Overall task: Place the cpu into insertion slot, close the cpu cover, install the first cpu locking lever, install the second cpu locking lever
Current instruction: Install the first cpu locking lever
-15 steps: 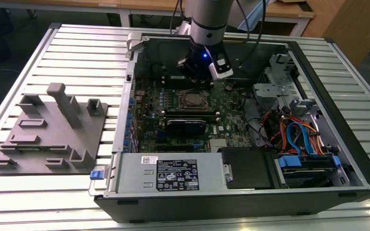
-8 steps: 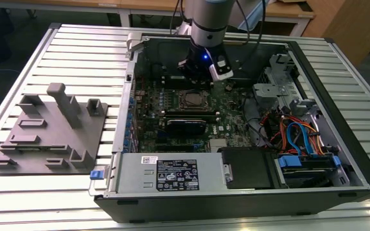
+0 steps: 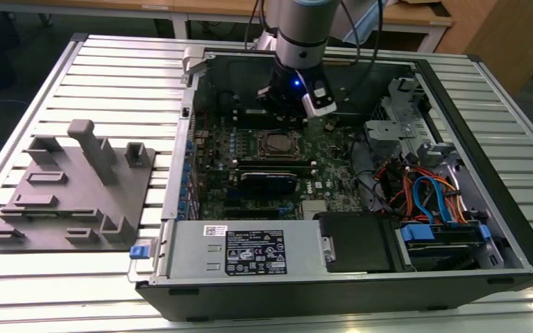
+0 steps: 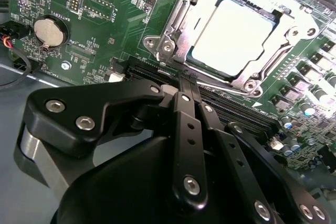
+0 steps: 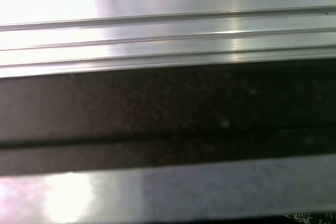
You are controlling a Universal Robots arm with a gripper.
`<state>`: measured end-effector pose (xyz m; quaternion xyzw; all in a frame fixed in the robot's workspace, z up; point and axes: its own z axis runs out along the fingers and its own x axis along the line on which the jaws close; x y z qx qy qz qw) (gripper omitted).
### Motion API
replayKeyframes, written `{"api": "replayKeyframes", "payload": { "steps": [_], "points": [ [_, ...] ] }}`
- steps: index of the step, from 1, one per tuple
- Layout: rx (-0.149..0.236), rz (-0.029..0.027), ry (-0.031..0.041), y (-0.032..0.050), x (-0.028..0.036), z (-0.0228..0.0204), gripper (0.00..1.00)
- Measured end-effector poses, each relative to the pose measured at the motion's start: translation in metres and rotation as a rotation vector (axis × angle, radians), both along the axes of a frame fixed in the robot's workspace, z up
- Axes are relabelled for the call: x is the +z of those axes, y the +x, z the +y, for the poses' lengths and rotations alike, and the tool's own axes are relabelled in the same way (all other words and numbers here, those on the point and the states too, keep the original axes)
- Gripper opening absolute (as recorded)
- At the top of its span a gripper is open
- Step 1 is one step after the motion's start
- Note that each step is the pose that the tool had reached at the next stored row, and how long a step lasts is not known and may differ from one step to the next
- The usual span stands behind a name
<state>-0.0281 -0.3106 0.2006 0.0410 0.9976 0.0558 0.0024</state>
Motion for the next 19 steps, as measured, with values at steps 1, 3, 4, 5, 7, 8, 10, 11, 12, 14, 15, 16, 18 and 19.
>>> {"api": "replayKeyframes", "payload": {
  "steps": [1, 3, 4, 5, 7, 8, 10, 11, 12, 14, 15, 16, 18, 19],
  "points": [
    [0.0, 0.0001, 0.0006, 0.0003, -0.0001, 0.0, 0.11],
    [0.0, 0.0, 0.0015, 0.0009, -0.0003, -0.0001, 0.11],
    [0.0, 0.0, 0.0018, 0.0012, -0.0006, -0.0001, 0.11],
    [0.0, 0.0, 0.0021, 0.0016, -0.0009, 0.0, 0.11],
    [0.0, 0.0, 0.0019, 0.0023, -0.0014, 0.0, 0.11],
    [0.0, 0.0, 0.0019, 0.0025, -0.0017, 0.0, 0.11],
    [-0.001, 0.0001, 0.002, 0.0027, -0.0021, -0.0001, 0.11],
    [-0.001, 0.0001, 0.0021, 0.0028, -0.0024, 0.0, 0.11],
    [-0.001, 0.0001, 0.002, 0.0029, -0.0024, -0.0001, 0.11],
    [-0.001, 0.0001, 0.002, 0.003, -0.0025, -0.0001, 0.11],
    [-0.001, 0.0, 0.0022, 0.003, -0.0026, 0.0, 0.11],
    [-0.001, 0.0, 0.0021, 0.003, -0.0025, 0.0, 0.11],
    [-0.001, -0.0001, 0.0023, 0.003, -0.0024, 0.0, 0.11],
    [-0.001, 0.0, 0.0022, 0.003, -0.0021, 0.0, 0.11]
  ]
}}
